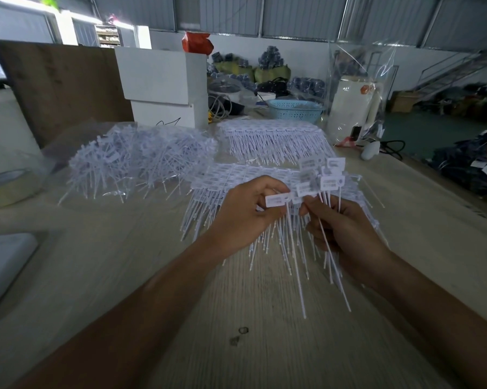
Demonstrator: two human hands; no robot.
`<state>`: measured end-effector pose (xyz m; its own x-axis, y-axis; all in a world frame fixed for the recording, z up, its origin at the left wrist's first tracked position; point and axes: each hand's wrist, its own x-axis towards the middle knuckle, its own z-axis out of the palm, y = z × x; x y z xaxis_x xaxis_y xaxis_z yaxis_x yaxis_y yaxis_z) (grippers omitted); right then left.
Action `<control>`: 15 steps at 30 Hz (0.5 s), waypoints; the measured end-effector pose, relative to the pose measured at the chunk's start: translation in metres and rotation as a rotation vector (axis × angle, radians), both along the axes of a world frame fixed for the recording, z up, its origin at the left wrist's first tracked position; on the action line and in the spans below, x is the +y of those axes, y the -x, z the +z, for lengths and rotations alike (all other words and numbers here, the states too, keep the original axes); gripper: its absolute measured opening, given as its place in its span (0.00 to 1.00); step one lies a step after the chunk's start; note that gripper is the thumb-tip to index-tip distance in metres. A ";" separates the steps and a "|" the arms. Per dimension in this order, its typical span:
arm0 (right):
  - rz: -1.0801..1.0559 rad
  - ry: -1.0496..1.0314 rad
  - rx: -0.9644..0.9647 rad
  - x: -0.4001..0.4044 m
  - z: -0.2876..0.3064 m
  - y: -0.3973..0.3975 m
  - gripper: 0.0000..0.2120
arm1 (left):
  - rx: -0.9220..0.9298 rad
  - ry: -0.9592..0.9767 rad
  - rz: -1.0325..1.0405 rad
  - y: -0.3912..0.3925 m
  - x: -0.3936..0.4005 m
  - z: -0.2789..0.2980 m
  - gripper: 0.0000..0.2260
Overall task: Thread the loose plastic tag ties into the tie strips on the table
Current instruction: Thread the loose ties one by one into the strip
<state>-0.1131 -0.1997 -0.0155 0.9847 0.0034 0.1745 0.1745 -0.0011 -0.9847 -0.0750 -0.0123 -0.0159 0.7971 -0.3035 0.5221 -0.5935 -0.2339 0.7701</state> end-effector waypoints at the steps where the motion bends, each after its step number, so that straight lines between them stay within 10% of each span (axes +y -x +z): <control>1: -0.005 0.004 0.003 0.000 0.000 0.000 0.14 | 0.021 0.015 -0.012 0.001 0.000 0.000 0.09; 15: 0.012 -0.029 -0.002 -0.003 -0.001 -0.002 0.13 | 0.222 0.228 -0.043 -0.004 0.003 -0.002 0.10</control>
